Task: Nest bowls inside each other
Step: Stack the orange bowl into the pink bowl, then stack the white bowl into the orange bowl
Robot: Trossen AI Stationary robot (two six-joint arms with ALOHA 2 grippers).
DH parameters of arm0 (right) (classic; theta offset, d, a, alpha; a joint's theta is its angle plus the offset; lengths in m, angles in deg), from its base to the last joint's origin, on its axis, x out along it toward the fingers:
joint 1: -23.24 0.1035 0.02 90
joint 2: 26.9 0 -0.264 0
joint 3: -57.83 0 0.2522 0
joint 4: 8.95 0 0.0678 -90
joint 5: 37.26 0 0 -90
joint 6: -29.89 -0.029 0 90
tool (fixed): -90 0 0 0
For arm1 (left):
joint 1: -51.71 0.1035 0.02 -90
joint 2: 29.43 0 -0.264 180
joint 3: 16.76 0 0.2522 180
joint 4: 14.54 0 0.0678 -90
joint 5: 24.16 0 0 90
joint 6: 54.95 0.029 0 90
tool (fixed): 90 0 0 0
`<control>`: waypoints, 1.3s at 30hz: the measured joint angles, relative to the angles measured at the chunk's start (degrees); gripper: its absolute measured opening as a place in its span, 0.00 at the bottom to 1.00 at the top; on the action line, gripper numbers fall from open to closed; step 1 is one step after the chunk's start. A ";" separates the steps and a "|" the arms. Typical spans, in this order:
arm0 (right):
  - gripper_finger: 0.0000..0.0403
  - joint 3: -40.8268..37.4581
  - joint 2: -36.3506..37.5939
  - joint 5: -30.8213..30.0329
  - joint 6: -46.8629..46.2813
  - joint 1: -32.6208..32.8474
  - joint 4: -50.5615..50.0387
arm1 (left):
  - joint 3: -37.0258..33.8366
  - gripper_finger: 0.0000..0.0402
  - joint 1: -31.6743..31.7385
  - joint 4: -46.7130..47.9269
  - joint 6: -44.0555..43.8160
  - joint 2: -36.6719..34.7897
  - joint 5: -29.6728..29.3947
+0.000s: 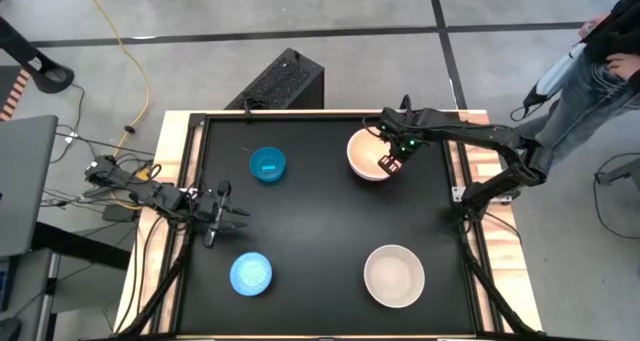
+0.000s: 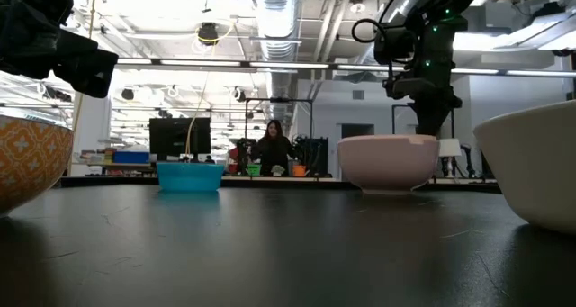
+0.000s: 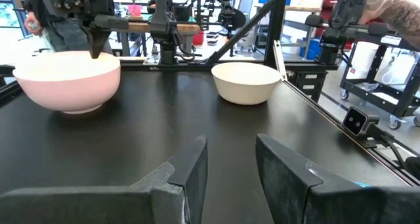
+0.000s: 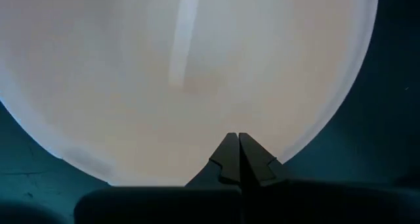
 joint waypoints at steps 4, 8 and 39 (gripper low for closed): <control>0.01 1.70 -0.07 2.50 0.02 1.33 -0.14 | 0.00 0.29 -0.01 0.00 0.01 0.00 0.00; 0.01 5.75 -0.07 4.46 -0.51 6.72 -0.03 | 0.00 0.29 -0.02 0.01 0.01 0.00 0.00; 0.60 10.84 -9.22 -3.29 -43.04 59.35 -4.97 | 0.00 0.29 0.00 0.00 0.01 0.02 0.00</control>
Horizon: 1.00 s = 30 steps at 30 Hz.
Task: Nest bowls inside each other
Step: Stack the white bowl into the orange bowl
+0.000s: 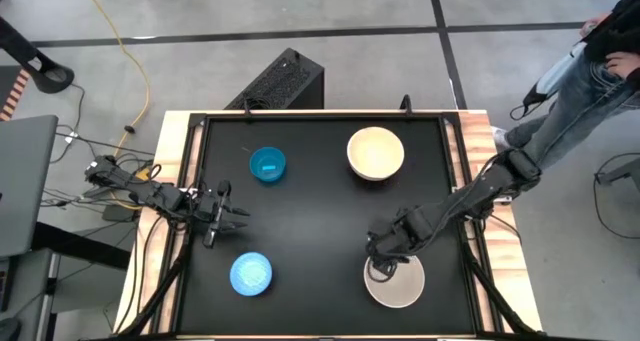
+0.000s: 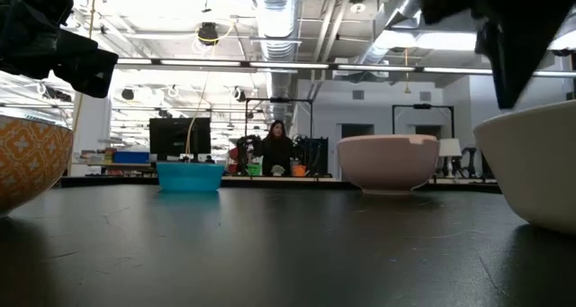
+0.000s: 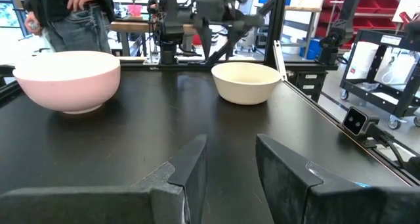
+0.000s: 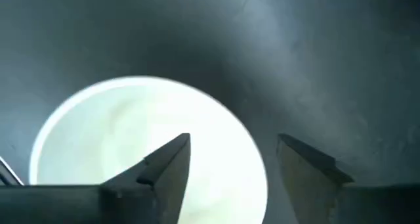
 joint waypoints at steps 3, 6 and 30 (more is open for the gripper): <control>0.63 0.00 -3.13 3.68 4.01 -1.28 -0.06 | 0.00 0.29 0.00 0.00 0.00 0.00 0.02; 0.64 0.00 -6.09 4.85 8.82 -2.28 -0.76 | 0.00 0.29 -0.02 0.00 -0.01 0.00 0.00; 0.04 0.04 -9.88 15.72 31.39 -9.43 -0.07 | 0.00 0.29 0.00 0.02 0.01 0.00 0.00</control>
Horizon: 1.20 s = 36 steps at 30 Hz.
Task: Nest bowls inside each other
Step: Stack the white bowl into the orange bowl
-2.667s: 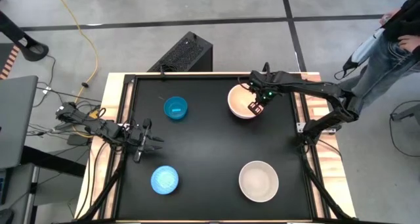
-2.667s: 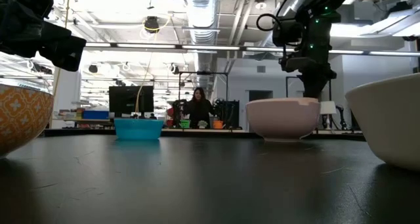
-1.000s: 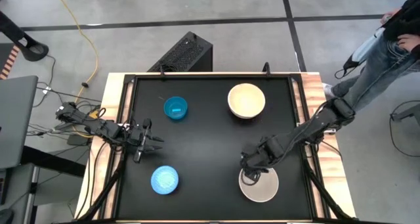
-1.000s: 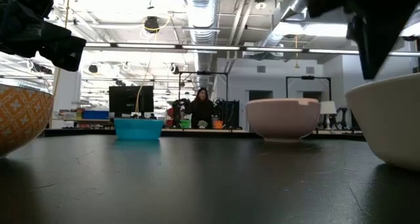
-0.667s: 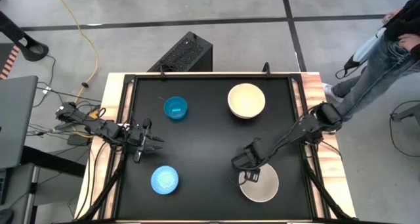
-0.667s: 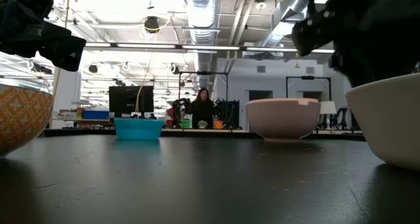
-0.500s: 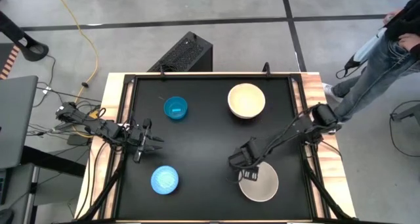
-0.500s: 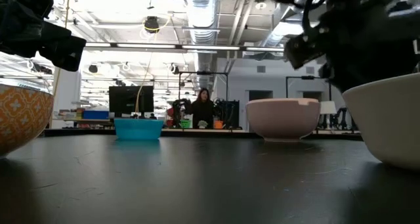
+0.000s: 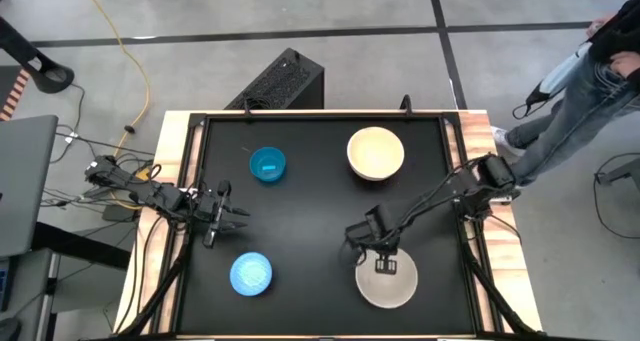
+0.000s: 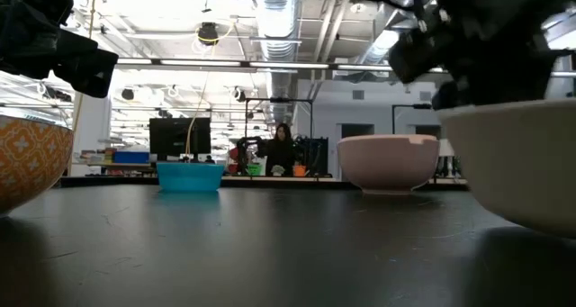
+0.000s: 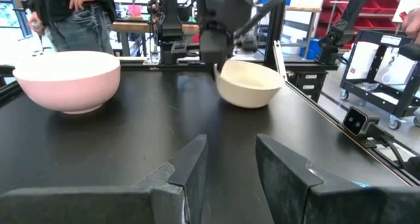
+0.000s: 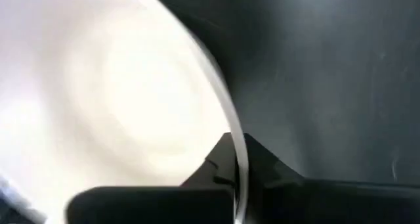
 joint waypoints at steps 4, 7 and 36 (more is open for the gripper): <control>0.05 -0.13 4.07 -0.47 -1.19 -3.06 -0.08 | 0.00 0.29 -0.01 -0.02 -0.01 -0.01 0.00; 0.03 -0.12 9.06 -0.99 -0.75 -6.02 -0.14 | 0.00 0.29 0.00 -0.02 -0.02 -0.02 0.00; 0.01 -0.06 20.99 -6.27 4.92 -57.97 4.41 | 0.00 0.29 -0.01 -0.02 -0.02 -0.02 -0.01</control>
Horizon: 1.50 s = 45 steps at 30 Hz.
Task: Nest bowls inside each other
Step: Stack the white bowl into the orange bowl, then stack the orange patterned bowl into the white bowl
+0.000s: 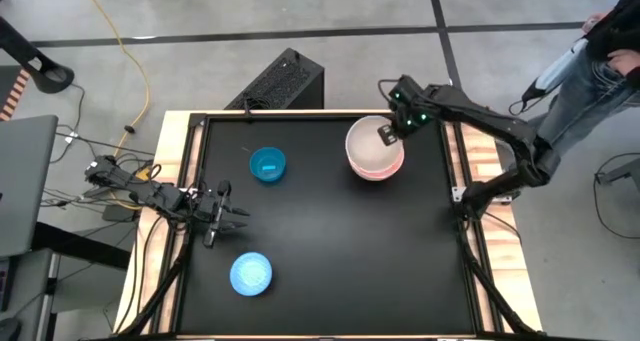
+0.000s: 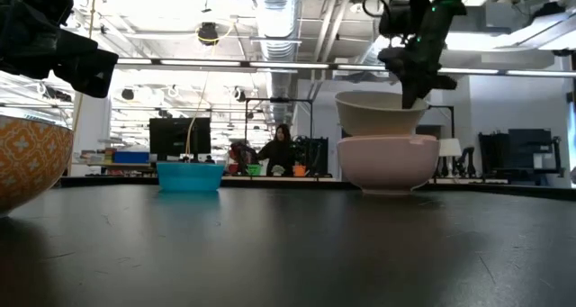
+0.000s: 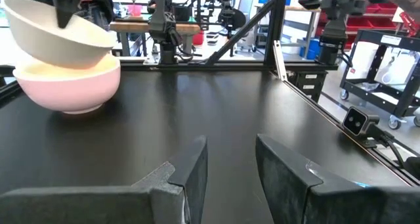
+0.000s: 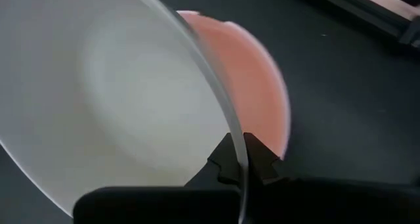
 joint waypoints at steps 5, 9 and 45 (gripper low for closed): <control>0.01 0.00 -2.07 0.22 0.40 -2.96 -0.06 | 0.00 0.29 -0.01 0.01 0.02 0.00 0.00; 0.01 0.00 -4.07 1.21 0.90 -3.31 -0.20 | 0.00 0.29 -0.01 0.00 0.02 0.00 0.01; 0.40 5.25 -5.91 -3.43 0.79 -0.51 -6.45 | 0.00 0.29 0.01 0.02 0.01 0.00 -0.01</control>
